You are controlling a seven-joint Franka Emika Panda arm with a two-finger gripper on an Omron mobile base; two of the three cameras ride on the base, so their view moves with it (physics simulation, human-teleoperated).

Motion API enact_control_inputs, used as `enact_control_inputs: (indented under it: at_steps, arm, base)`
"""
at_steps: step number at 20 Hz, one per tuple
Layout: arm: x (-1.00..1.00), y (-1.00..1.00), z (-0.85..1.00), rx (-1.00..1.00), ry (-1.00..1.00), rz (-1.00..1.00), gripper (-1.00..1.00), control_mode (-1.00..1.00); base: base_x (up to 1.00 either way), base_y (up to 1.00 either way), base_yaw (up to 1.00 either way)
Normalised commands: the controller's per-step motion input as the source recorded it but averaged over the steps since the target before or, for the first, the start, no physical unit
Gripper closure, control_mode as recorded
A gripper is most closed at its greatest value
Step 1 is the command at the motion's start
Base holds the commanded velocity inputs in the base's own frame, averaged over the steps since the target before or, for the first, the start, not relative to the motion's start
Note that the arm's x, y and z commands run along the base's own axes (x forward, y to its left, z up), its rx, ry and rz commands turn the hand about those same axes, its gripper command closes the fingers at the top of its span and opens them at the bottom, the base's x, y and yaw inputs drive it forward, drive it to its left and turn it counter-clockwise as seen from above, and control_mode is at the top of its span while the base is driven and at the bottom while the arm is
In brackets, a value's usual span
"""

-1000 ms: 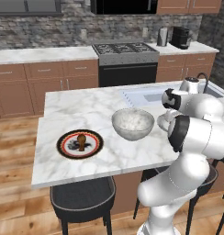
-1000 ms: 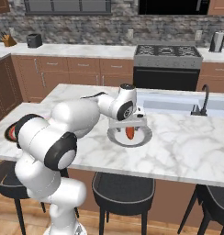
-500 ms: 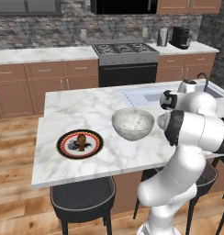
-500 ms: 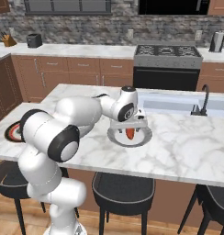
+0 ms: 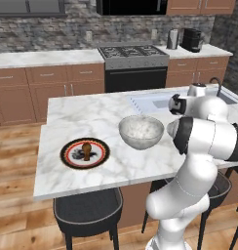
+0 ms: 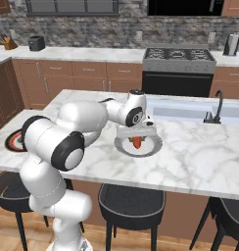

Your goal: Pick the chicken drumstick and sweet potato from their plates and place them in the bowl. Then put the bowl in the fridge.

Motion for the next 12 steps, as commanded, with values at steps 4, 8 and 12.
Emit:
enact_control_inputs:
  at_steps: [4,8,12]
  arm:
    - [-0.01,0.29,0.52,0.03,0.02,0.02,1.0,-1.0]
    - [-0.11,0.43,0.63,0.0,0.0,0.07,1.0,-1.0]
    - [-0.12,0.51,0.62,0.01,0.0,0.15,1.0,-1.0]
  base:
    - [0.0,0.0,0.0]
    - [0.0,0.0,0.0]
    - [0.0,0.0,0.0]
